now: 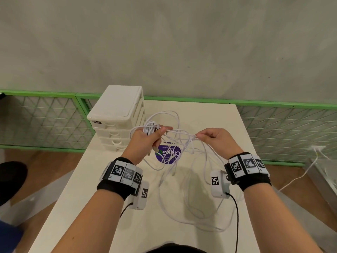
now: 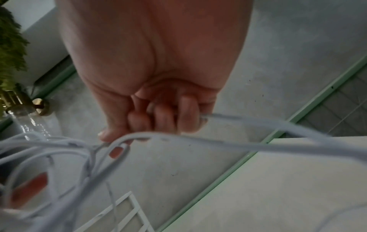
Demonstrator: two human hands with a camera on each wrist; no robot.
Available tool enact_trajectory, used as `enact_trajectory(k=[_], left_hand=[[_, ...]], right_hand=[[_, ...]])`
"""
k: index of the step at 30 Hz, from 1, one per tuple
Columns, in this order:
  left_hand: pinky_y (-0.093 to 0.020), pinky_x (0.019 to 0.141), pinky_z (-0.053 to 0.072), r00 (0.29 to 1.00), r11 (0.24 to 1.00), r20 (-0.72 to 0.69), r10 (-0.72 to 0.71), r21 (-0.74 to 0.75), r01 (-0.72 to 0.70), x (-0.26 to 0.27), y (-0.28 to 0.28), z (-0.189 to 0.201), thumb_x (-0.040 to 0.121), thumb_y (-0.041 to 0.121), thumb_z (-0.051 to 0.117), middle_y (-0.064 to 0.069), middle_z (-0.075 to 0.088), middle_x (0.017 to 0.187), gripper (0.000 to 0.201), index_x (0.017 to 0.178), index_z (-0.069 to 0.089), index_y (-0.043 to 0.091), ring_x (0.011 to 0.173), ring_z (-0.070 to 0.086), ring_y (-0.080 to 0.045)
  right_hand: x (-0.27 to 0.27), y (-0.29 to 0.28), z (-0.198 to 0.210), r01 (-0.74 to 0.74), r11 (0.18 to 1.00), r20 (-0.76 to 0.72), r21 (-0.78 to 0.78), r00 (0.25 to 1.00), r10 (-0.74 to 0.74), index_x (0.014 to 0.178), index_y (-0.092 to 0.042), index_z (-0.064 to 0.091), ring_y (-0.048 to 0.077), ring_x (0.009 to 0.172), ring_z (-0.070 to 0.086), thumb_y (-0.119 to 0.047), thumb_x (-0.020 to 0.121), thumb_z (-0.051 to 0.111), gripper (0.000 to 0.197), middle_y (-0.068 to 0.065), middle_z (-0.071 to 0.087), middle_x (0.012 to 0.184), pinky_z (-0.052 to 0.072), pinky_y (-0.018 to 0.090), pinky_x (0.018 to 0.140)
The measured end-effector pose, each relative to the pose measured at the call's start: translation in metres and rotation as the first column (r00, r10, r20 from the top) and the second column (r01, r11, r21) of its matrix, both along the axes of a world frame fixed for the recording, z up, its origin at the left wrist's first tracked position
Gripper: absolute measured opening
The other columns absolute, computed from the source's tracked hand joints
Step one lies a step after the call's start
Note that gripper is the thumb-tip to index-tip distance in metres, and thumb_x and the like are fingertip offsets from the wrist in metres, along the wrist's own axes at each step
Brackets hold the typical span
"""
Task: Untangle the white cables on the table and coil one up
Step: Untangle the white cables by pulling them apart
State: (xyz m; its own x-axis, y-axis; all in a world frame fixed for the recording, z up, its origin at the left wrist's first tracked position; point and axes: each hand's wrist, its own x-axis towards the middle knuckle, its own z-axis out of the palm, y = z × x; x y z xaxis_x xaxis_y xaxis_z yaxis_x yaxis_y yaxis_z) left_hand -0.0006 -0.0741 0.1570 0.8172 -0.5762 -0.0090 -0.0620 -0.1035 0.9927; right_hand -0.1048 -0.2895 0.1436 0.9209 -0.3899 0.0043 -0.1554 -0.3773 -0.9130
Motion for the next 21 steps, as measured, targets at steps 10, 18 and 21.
enact_trajectory(k=[10,18,21], left_hand=[[-0.014,0.048,0.038,0.994,0.993,0.104,0.023,0.111,-0.035,-0.006,-0.021,0.003,0.091,0.022,0.063,0.008,0.051,0.046,0.016,0.084,0.074,0.013,0.043,0.044,-0.004],[-0.027,0.066,0.045,0.959,0.972,0.271,-0.079,0.234,0.013,-0.014,-0.020,0.003,0.089,0.027,0.066,0.006,0.057,0.074,0.017,0.074,0.057,0.029,0.068,0.055,-0.005],[-0.023,0.065,0.052,0.984,0.978,0.166,-0.070,0.205,0.035,-0.017,-0.018,-0.004,0.074,0.029,0.081,0.000,0.064,0.084,0.024,0.084,0.061,0.021,0.067,0.058,-0.004]], right_hand=[[0.014,0.028,0.003,-0.121,0.990,-0.055,-0.075,0.992,0.117,0.089,-0.017,0.071,-0.002,0.053,0.049,-0.013,0.080,0.071,0.010,-0.001,0.069,0.077,0.039,0.013,0.057],[0.012,0.034,0.012,-0.150,0.981,0.087,0.126,0.986,0.140,0.101,-0.024,0.063,0.012,0.064,0.063,-0.001,0.085,0.063,0.028,0.003,0.071,0.068,0.045,0.016,0.060],[0.010,0.034,0.017,-0.136,0.965,0.151,0.223,0.983,0.104,0.113,-0.015,0.059,0.013,0.061,0.065,0.003,0.089,0.055,0.030,0.006,0.067,0.068,0.050,0.020,0.059]])
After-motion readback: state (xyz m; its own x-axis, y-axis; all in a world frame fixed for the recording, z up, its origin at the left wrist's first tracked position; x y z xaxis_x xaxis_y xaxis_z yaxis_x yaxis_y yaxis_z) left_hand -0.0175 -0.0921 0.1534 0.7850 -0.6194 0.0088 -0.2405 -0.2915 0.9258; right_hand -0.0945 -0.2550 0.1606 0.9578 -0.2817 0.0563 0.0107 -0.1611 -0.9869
